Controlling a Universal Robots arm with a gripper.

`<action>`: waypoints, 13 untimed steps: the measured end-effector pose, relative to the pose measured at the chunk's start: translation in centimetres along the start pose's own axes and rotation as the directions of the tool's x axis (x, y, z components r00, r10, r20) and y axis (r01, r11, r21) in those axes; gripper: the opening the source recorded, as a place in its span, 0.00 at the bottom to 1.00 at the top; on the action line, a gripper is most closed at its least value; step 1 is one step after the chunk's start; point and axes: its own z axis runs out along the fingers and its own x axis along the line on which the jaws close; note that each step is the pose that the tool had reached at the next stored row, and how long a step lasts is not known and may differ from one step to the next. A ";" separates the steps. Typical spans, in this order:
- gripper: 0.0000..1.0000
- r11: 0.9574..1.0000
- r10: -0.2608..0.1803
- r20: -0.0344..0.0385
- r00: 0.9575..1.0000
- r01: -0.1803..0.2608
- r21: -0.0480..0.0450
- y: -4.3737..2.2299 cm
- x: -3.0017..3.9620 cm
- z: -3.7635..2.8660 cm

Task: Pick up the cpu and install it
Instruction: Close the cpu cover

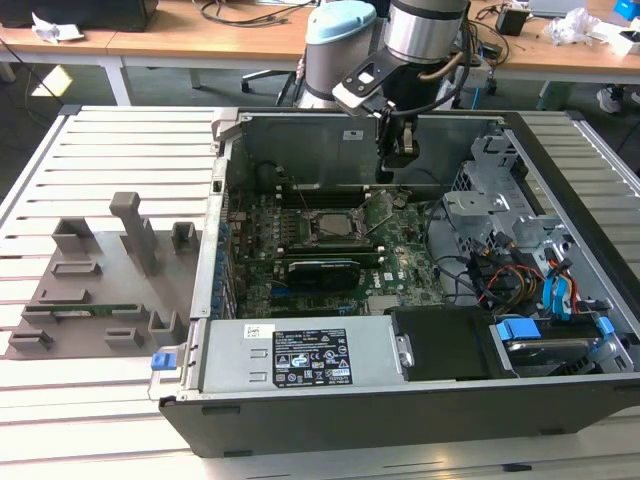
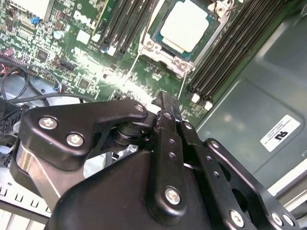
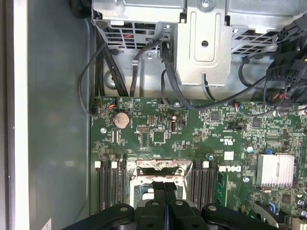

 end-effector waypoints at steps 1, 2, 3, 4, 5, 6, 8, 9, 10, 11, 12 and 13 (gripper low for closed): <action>0.11 1.000 0.000 0.000 1.000 0.000 0.000 0.11 0.00 -0.01; 0.11 1.000 0.000 0.001 1.000 0.000 0.000 0.27 0.00 -0.01; 0.11 1.000 0.000 0.001 1.000 0.000 0.000 0.36 0.00 -0.01; 0.11 1.000 0.000 0.001 1.000 0.000 0.000 0.44 0.00 -0.02; 0.11 1.000 0.000 0.001 1.000 0.000 0.000 0.54 -0.01 -0.02; 0.11 1.000 0.000 0.001 1.000 0.000 0.000 0.70 -0.01 -0.02; 0.11 1.000 0.000 0.001 1.000 0.000 0.000 1.01 -0.01 0.00; 0.11 1.000 0.000 0.001 1.000 0.000 0.000 1.30 -0.01 0.03; 0.11 1.000 0.000 0.001 1.000 0.000 0.001 1.49 0.00 0.09; 0.11 1.000 0.000 0.001 1.000 0.000 0.001 1.59 0.01 0.17; 0.11 1.000 0.000 0.001 1.000 0.000 0.001 1.69 0.02 0.47; 0.11 1.000 0.000 0.001 1.000 0.000 0.001 1.77 0.03 0.65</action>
